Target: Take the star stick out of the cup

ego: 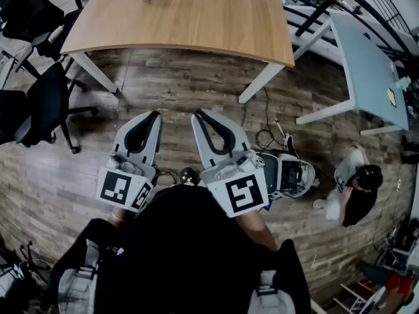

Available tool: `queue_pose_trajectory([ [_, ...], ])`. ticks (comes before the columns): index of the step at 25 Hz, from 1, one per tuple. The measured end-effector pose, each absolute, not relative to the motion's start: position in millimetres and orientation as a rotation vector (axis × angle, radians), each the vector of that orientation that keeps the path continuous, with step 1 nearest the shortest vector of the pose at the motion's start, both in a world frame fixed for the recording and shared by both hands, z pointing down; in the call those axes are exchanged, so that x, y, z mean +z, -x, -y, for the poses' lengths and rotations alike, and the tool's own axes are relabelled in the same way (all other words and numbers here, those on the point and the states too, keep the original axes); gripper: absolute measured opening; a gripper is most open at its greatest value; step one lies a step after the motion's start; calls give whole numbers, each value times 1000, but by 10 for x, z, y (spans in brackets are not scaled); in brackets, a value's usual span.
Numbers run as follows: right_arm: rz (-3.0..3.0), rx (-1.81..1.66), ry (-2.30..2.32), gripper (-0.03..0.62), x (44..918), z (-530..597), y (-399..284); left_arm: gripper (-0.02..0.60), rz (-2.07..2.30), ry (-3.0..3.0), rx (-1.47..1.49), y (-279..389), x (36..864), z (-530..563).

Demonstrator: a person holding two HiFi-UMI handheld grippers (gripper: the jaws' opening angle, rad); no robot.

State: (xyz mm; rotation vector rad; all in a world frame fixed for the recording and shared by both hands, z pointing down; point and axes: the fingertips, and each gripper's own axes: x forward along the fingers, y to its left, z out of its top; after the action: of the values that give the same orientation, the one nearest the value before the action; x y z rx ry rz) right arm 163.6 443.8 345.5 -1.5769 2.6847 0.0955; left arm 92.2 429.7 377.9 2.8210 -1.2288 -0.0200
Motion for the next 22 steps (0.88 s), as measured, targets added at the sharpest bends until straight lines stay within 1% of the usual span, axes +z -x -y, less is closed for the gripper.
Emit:
queue_pose_trajectory([
  [9, -2738, 71, 1496, 26, 3524, -4013, -1592, 23, 1298, -2778, 4, -852, 3834, -3965],
  [12, -2765, 65, 1418, 26, 3514, -3697, -1537, 23, 1376, -2758, 33, -762, 3818, -3715],
  [17, -2806, 66, 1294, 26, 3501, -3083, -1386, 23, 1523, -2682, -1, -515, 3758, -3243],
  [22, -2812, 78, 1176, 26, 3412, -2486, -1349, 23, 1624, -2645, 31, -452, 3717, -2644],
])
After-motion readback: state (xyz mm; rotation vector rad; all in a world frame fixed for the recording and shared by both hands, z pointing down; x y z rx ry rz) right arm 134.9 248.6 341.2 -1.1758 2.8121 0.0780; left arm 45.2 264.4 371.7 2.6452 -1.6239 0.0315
